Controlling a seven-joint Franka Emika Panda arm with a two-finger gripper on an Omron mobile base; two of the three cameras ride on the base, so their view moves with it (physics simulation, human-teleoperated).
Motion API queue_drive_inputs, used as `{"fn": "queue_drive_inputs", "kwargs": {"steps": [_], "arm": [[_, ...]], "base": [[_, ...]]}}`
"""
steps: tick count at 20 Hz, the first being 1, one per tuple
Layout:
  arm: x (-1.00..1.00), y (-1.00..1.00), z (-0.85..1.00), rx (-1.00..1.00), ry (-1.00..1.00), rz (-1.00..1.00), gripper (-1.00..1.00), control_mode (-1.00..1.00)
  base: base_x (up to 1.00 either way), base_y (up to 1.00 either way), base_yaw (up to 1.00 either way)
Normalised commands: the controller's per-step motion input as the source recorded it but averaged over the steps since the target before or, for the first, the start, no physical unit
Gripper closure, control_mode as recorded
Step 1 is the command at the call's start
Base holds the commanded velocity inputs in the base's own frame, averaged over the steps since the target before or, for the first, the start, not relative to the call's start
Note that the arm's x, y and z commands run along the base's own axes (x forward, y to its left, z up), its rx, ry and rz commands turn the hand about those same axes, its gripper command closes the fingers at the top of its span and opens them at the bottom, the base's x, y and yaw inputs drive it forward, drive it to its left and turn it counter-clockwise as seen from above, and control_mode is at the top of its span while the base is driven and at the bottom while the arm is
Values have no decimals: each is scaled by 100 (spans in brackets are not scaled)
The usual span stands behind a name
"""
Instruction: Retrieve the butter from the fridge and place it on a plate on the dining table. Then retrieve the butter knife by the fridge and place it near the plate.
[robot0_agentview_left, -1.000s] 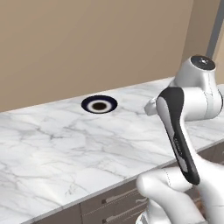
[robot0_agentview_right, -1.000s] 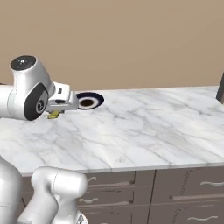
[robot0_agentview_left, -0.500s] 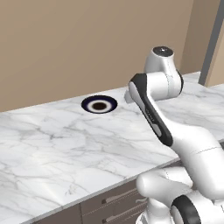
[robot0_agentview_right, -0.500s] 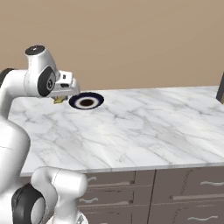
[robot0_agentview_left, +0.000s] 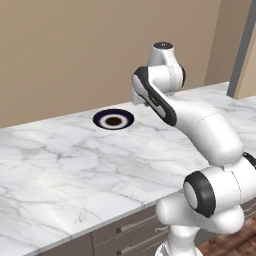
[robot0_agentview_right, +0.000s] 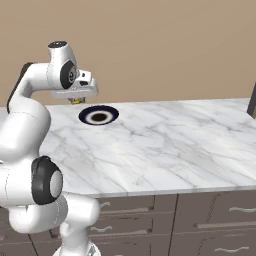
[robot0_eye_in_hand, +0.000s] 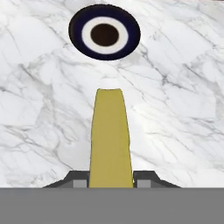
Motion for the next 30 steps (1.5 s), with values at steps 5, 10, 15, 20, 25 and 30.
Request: {"fn": "queue_drive_inputs", "kwargs": {"steps": [5, 10, 15, 20, 25, 30], "arm": [[83, 9, -8, 0, 0, 3, 100, -100], [88, 9, -7, 0, 0, 2, 100, -100], [81, 21, -8, 0, 0, 1, 100, -100], [47, 12, -25, 0, 0, 1, 100, -100], [33, 3, -53, 4, 0, 1, 100, -100], [38, 2, -48, 1, -1, 0, 100, -100]], "base": [[0, 0, 0], [0, 0, 0], [0, 0, 0], [0, 0, 0], [0, 0, 0], [0, 0, 0]]}}
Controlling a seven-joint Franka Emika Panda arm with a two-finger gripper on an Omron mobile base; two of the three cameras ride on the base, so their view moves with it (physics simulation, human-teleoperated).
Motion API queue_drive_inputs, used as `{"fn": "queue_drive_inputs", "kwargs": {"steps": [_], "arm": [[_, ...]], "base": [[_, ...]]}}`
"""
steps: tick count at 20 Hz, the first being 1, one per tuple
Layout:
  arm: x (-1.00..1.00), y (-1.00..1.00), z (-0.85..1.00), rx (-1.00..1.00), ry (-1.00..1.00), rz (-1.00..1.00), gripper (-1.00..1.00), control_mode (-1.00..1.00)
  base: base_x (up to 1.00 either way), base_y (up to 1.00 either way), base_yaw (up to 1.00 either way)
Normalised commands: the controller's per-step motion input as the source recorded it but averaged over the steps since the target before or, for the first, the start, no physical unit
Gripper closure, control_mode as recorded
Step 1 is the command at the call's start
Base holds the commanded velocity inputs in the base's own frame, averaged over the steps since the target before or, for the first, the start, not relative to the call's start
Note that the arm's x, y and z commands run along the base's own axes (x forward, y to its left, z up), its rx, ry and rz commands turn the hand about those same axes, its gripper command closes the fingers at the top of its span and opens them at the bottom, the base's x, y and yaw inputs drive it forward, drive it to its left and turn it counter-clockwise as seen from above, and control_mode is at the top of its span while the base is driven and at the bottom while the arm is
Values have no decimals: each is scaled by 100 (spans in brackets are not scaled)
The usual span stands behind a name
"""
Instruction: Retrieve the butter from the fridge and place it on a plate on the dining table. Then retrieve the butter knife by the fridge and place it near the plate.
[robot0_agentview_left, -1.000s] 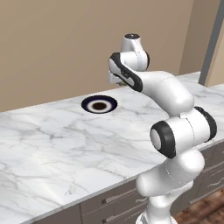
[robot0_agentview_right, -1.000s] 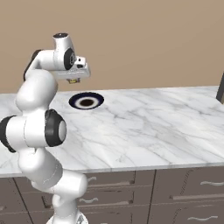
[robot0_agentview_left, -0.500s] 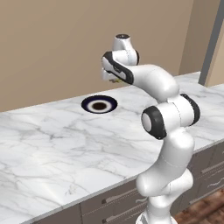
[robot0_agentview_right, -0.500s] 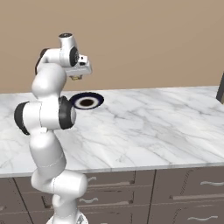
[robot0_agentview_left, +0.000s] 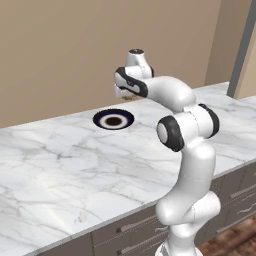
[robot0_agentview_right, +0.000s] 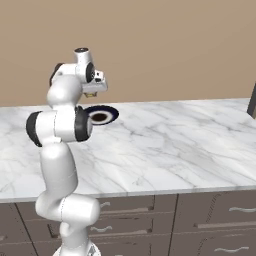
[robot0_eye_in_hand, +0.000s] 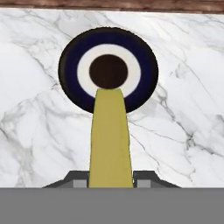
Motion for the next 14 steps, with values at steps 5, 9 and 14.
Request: {"fn": "queue_drive_inputs", "kwargs": {"steps": [5, 9, 14], "arm": [[46, 2, -29, 0, -10, 0, 100, -100], [45, 1, -30, 0, -13, 0, 100, -100], [31, 5, -35, 0, -15, 0, 100, -100]], "base": [[0, 0, 0], [0, 0, 0], [0, 0, 0]]}}
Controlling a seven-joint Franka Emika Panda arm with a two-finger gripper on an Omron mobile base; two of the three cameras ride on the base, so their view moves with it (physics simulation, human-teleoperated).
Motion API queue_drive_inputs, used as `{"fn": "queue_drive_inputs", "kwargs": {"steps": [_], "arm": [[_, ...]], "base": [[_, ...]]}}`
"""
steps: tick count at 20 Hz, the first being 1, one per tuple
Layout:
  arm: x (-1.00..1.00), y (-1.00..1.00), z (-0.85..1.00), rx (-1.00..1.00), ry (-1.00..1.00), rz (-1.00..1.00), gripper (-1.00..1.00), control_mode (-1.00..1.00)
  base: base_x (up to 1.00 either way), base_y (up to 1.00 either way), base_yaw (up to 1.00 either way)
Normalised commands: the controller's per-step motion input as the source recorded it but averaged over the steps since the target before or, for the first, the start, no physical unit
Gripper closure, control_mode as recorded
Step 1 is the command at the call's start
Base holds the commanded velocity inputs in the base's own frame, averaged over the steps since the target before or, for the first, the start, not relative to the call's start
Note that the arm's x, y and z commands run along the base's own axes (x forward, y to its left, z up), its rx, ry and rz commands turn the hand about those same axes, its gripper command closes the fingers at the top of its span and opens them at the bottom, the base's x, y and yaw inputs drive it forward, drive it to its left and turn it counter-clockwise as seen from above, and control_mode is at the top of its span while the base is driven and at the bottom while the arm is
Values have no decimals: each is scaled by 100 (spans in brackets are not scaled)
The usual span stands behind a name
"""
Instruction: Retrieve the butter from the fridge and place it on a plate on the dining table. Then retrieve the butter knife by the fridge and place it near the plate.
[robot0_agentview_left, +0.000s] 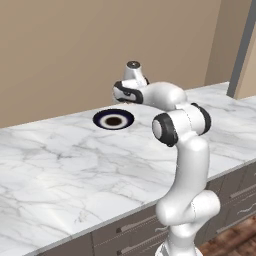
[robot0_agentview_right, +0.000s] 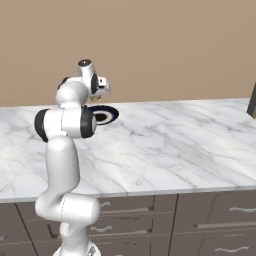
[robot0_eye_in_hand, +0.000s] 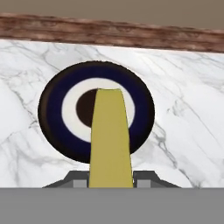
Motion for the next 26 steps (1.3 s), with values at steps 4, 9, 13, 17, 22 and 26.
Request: {"fn": "queue_drive_inputs", "kwargs": {"steps": [4, 9, 13, 17, 22, 26], "arm": [[14, 19, -34, 0, -5, 0, 100, -100], [15, 14, -24, 0, 0, -1, 100, -100], [16, 5, -18, 0, 2, 0, 100, -100], [10, 2, -18, 0, 0, 0, 100, -100], [2, 11, -16, 0, 11, -3, 100, -100], [0, 2, -16, 0, 15, -4, 100, -100]], "base": [[0, 0, 0], [0, 0, 0], [0, 0, 0], [0, 0, 0], [0, 0, 0], [0, 0, 0]]}}
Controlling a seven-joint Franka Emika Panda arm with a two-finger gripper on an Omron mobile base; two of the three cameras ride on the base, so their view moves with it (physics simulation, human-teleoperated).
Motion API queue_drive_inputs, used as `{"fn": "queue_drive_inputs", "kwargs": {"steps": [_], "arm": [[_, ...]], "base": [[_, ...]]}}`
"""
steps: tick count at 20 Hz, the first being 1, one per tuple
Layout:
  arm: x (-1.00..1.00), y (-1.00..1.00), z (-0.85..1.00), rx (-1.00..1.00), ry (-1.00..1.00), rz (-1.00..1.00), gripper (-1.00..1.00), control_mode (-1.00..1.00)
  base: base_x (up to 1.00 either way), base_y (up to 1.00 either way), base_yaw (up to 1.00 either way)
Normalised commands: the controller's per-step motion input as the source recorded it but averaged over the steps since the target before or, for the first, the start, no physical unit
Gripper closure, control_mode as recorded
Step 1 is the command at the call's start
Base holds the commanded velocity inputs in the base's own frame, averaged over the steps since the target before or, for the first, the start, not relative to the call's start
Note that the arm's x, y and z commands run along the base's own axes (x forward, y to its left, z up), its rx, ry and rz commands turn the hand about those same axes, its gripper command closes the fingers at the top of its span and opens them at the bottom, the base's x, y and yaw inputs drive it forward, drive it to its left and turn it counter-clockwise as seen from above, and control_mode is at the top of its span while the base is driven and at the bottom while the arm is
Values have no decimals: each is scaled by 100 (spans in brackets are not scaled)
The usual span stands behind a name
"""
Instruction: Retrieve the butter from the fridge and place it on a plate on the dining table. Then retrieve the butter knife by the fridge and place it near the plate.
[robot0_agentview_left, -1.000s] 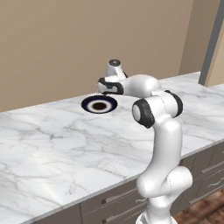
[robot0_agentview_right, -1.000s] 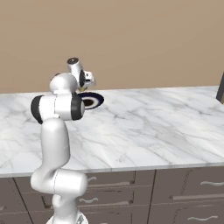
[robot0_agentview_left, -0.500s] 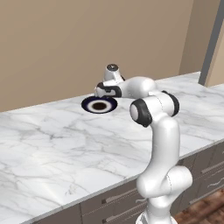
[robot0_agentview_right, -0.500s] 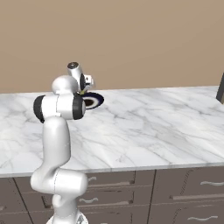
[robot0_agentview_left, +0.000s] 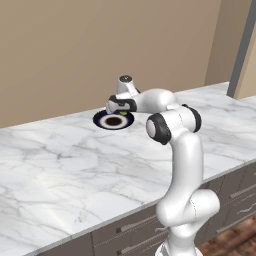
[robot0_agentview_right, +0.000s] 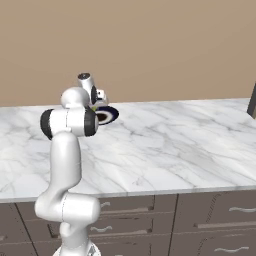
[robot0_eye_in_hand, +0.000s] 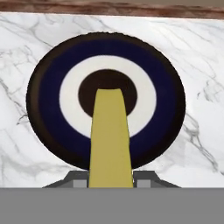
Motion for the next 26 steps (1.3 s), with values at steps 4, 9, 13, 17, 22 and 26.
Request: {"fn": "queue_drive_inputs", "kwargs": {"steps": [4, 9, 13, 17, 22, 26], "arm": [[0, 0, -16, 0, 7, -3, 100, -100], [1, 0, -28, 0, 0, 0, 100, -100], [9, 0, -30, 0, 0, -1, 100, -100], [15, 0, -21, 0, 0, 0, 100, -100], [29, 0, -15, 0, 0, 0, 100, -100], [38, 0, -6, 0, -1, 0, 100, -100]], "base": [[0, 0, 0], [0, 0, 0], [0, 0, 0], [0, 0, 0], [0, 0, 0], [0, 0, 0]]}}
